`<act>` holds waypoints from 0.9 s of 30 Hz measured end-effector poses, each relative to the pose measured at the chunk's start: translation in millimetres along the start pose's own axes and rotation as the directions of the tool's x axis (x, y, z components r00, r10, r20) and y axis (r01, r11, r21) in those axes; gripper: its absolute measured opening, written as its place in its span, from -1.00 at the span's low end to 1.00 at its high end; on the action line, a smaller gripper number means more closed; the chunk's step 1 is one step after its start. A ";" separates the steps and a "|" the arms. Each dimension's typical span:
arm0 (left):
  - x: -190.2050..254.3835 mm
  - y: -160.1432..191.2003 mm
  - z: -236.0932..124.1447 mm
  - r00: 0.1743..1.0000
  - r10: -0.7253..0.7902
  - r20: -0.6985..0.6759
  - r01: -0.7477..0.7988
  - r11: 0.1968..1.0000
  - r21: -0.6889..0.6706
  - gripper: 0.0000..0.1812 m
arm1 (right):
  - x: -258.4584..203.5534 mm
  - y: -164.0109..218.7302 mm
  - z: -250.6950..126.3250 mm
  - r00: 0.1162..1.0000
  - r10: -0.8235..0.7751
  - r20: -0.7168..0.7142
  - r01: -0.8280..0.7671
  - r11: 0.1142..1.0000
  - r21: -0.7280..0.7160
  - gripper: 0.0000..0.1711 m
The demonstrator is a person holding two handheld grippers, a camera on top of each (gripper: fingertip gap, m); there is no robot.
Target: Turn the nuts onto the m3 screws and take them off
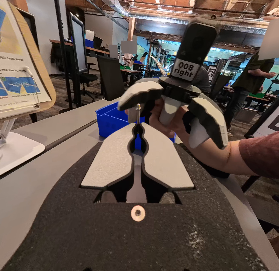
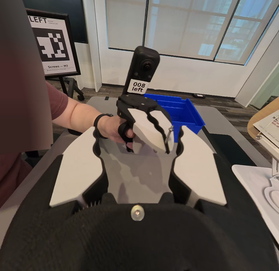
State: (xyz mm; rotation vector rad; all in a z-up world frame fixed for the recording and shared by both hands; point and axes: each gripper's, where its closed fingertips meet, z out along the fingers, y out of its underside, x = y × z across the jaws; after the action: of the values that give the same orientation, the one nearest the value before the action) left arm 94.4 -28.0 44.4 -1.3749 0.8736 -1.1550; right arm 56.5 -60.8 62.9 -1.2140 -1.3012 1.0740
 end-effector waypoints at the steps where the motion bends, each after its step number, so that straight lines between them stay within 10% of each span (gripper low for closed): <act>1: 4.9 1.6 2.3 1.000 0.006 -0.016 -0.006 1.000 -0.007 -0.98 | 0.6 -0.1 2.1 1.000 0.010 -0.002 -0.010 1.000 0.009 0.18; 27: -8.9 -7.1 -6.0 0.999 -0.007 0.033 0.006 1.000 0.005 -0.98 | -4.5 1.0 3.4 1.000 -0.030 0.001 0.030 0.999 -0.019 0.18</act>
State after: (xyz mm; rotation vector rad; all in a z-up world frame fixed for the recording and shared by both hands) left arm 85.6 -20.1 49.6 -1.3905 0.8428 -1.1352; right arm 53.1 -65.0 61.2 -1.2049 -1.3292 1.0426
